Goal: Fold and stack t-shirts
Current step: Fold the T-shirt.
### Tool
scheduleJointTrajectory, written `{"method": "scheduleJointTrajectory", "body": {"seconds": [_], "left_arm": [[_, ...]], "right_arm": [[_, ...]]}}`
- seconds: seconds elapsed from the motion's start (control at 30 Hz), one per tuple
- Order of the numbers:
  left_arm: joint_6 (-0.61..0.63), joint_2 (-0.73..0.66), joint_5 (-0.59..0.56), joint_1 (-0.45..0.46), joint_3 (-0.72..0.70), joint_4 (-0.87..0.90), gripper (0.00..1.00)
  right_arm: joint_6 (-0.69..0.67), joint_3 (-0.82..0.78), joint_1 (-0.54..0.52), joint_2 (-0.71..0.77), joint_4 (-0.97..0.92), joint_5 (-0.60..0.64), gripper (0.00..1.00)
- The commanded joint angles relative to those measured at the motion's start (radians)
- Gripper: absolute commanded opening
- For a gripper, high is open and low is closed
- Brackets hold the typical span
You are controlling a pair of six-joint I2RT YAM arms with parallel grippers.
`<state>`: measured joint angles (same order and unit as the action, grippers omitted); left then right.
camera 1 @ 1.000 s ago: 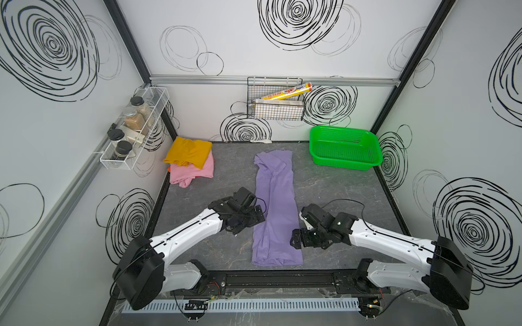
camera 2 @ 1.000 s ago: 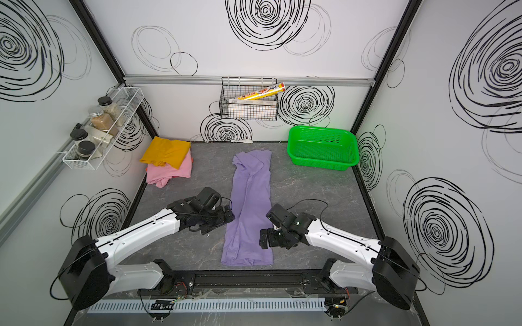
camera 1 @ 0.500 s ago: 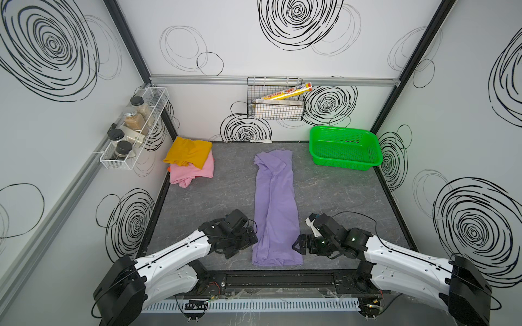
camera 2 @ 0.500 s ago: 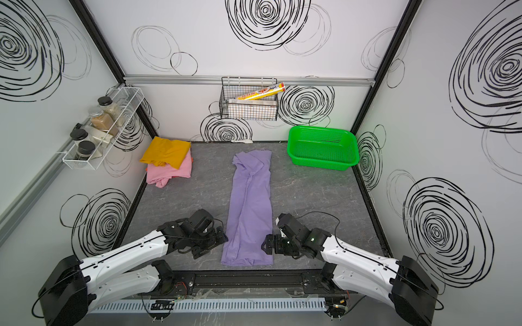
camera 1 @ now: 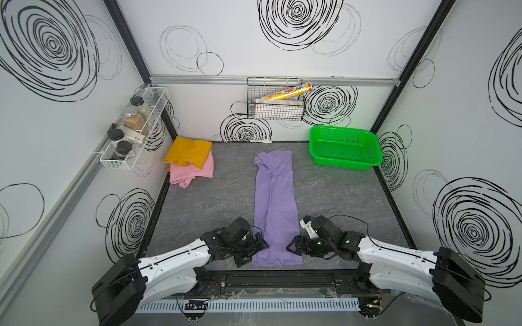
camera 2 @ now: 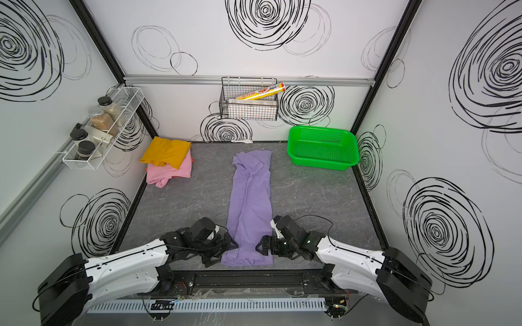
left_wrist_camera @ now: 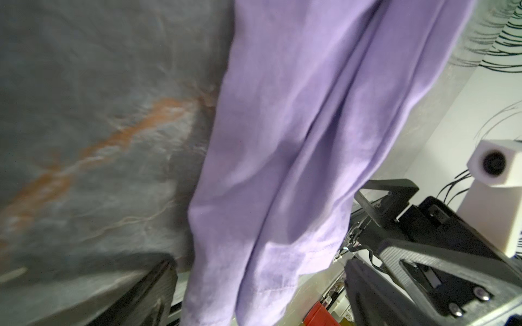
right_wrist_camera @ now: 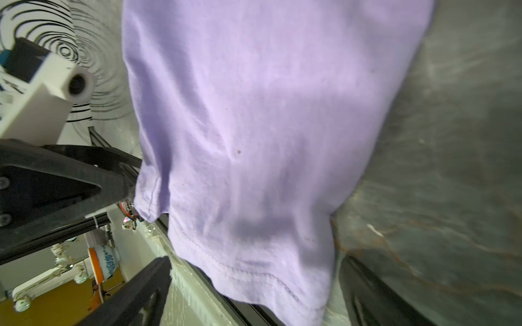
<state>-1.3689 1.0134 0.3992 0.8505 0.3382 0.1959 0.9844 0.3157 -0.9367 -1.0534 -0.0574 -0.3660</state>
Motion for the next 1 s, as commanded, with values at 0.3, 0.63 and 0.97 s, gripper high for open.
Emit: {"method": "scheduleJointTrajectory", "body": {"seconds": [0.3, 0.63, 0.97], "left_arm": [[-0.078, -0.002, 0.024, 0.045, -0.042, -0.048, 0.23], [-0.052, 0.052, 0.018, 0.045, 0.011, -0.067, 0.0], [-0.022, 0.074, -0.001, 0.038, 0.102, -0.033, 0.0]], "right_arm": [[0.06, -0.084, -0.005, -0.028, 0.04, -0.042, 0.62], [0.026, -0.032, -0.005, 0.016, -0.068, -0.02, 0.0], [-0.029, 0.1, -0.005, 0.062, -0.229, 0.039, 0.0]]}}
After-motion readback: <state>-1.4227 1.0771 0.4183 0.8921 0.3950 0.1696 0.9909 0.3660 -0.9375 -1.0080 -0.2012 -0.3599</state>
